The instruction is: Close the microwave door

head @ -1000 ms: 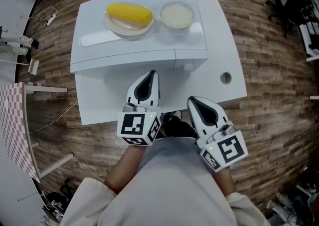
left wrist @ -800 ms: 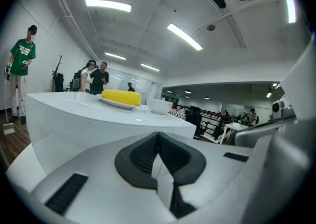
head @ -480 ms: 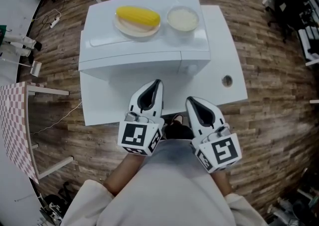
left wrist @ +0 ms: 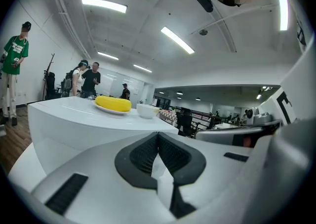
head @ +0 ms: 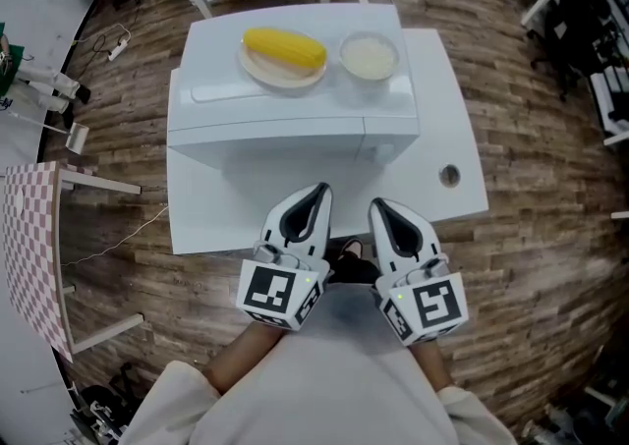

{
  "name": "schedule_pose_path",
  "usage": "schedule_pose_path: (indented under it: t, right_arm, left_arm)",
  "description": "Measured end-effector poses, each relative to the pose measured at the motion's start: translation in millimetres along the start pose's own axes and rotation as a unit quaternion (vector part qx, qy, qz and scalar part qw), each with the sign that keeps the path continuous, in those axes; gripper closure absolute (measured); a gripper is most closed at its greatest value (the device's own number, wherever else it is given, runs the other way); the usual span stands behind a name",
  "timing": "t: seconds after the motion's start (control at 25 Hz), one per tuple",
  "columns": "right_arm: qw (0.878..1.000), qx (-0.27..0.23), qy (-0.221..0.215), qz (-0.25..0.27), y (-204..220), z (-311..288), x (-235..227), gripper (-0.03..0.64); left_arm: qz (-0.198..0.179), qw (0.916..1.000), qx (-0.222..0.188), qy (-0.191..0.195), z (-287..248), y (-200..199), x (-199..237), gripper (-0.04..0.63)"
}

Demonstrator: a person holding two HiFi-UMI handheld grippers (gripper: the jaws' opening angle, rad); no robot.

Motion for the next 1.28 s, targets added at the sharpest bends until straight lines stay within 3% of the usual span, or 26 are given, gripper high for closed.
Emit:
schedule_pose_path:
  t: [1.28]
  right_arm:
    - [0.999,0.004,-0.045,0.013,2.9,1.4,-1.6,0.594]
  left_arm:
    - [-0.02,0.9996,-0.003,0.021,-4.2,2.0,-29.9,0.583]
Point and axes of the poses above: the fingertips, and each gripper's own axes: z backward along the fingers, x to its left, y out of its underside, the point moved 7 cm from there along z, backward along the fingers, and after that the axes turned 4 degrees about x, right-handed, at the moved point
